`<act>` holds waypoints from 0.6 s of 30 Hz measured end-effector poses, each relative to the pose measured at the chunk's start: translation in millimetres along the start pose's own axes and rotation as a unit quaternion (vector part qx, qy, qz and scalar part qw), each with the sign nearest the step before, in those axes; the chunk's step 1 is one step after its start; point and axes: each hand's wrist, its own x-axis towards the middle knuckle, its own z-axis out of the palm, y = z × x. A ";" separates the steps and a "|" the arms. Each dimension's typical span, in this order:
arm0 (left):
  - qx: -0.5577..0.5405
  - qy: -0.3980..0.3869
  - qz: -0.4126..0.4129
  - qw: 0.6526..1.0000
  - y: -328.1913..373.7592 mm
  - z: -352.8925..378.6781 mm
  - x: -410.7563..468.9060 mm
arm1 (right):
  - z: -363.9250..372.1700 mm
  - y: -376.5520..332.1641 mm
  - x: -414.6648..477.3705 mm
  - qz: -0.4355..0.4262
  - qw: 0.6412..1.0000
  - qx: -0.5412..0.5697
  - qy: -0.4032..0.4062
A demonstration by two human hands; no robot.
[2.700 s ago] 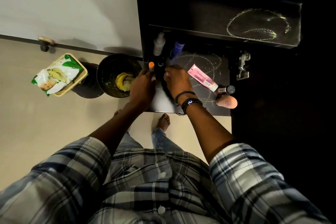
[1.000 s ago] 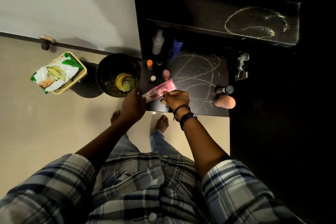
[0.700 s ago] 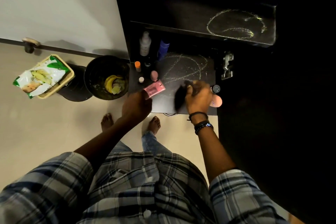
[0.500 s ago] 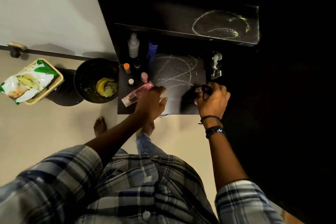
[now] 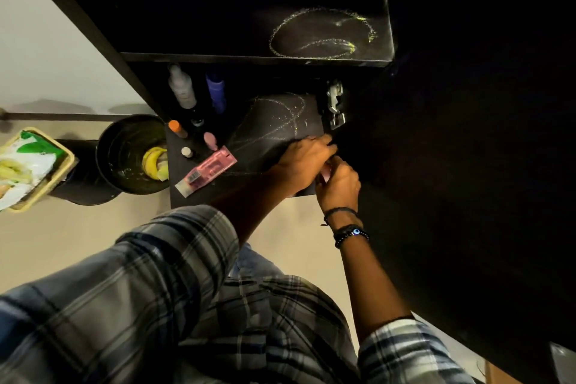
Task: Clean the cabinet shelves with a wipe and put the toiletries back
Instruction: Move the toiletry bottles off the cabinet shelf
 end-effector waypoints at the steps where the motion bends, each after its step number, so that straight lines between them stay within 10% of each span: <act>1: 0.009 -0.013 -0.005 1.000 -0.3 -0.1 0.0 | 1.1 1.2 -0.2 0.001 1.000 0.007 0.002; 18: 0.093 0.017 -0.068 0.993 -2.9 -15.2 -4.9 | -10.3 3.8 6.4 0.040 0.999 0.028 -0.017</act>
